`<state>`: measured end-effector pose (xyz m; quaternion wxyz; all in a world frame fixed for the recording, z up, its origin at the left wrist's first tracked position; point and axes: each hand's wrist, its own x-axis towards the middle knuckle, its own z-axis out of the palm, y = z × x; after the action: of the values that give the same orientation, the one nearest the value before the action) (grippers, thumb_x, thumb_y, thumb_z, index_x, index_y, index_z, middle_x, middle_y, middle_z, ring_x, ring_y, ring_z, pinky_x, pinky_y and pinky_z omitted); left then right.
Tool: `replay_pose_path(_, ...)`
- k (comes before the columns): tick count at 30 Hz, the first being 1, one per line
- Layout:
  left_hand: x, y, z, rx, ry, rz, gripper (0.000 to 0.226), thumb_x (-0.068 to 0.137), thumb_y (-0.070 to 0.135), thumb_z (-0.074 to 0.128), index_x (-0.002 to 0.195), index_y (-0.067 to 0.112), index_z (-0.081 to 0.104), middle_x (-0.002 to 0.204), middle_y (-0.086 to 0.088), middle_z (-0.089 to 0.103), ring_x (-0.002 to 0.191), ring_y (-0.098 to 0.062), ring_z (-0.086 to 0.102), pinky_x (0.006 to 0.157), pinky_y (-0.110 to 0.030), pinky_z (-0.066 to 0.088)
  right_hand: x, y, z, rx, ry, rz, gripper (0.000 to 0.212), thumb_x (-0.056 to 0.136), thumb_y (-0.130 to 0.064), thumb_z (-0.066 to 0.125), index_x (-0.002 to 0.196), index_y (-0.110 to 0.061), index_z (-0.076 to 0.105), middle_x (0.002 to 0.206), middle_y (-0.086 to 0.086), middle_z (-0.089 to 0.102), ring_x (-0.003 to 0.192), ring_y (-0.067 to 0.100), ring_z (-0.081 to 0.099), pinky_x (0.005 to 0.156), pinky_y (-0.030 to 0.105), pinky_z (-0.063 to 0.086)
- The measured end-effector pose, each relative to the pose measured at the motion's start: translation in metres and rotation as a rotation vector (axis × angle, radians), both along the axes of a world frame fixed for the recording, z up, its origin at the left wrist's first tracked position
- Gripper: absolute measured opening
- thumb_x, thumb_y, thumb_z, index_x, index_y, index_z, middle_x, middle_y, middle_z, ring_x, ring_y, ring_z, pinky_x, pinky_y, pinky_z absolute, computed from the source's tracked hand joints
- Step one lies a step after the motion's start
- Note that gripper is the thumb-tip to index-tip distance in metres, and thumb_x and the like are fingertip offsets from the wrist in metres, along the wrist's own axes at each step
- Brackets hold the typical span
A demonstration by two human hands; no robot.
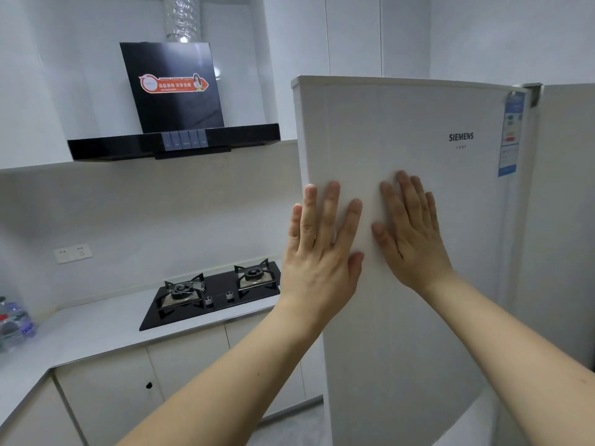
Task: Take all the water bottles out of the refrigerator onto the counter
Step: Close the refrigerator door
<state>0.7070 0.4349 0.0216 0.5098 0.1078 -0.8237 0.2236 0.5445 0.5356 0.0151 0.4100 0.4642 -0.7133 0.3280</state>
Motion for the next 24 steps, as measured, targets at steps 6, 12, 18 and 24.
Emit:
replay_pose_path(6,-0.013,-0.019,-0.005,0.071,0.018,0.035,0.071,0.091,0.042,0.056,0.154,0.022,0.029,0.163,-0.012,0.008,0.147,-0.048,-0.004,0.119,-0.058,0.007,-0.010,-0.025,-0.002,-0.010,0.002,-0.020,0.065,0.098,-0.053,0.022,0.155,-0.026,0.005,0.162,0.000,-0.003,0.149,0.020,-0.008,0.120,0.046,-0.003)
replay_pose_path(12,-0.031,-0.041,-0.008,0.124,0.052,0.023,0.071,0.090,0.042,0.058,0.153,0.022,0.032,0.162,-0.014,0.013,0.145,-0.053,-0.003,0.119,-0.059,0.010,-0.020,-0.050,-0.001,-0.015,0.042,-0.042,0.064,0.099,-0.055,0.019,0.154,-0.025,0.007,0.162,0.004,0.000,0.149,0.024,-0.006,0.120,0.047,-0.003)
replay_pose_path(18,-0.051,-0.068,-0.007,0.162,0.083,-0.023,0.068,0.091,0.043,0.057,0.152,0.021,0.036,0.161,-0.017,0.016,0.143,-0.056,-0.001,0.117,-0.061,0.015,-0.034,-0.078,0.000,-0.021,0.099,-0.083,0.064,0.099,-0.054,0.021,0.154,-0.022,0.013,0.161,0.008,0.005,0.149,0.030,-0.001,0.119,0.052,0.002)
replay_pose_path(24,-0.073,-0.101,-0.007,0.196,0.119,-0.085,0.065,0.091,0.040,0.059,0.150,0.022,0.039,0.160,-0.018,0.017,0.143,-0.057,0.002,0.115,-0.062,0.016,-0.056,-0.100,0.000,-0.036,0.170,-0.127,0.062,0.098,-0.050,0.028,0.153,-0.023,0.016,0.160,0.009,0.009,0.149,0.031,0.004,0.119,0.054,0.005)
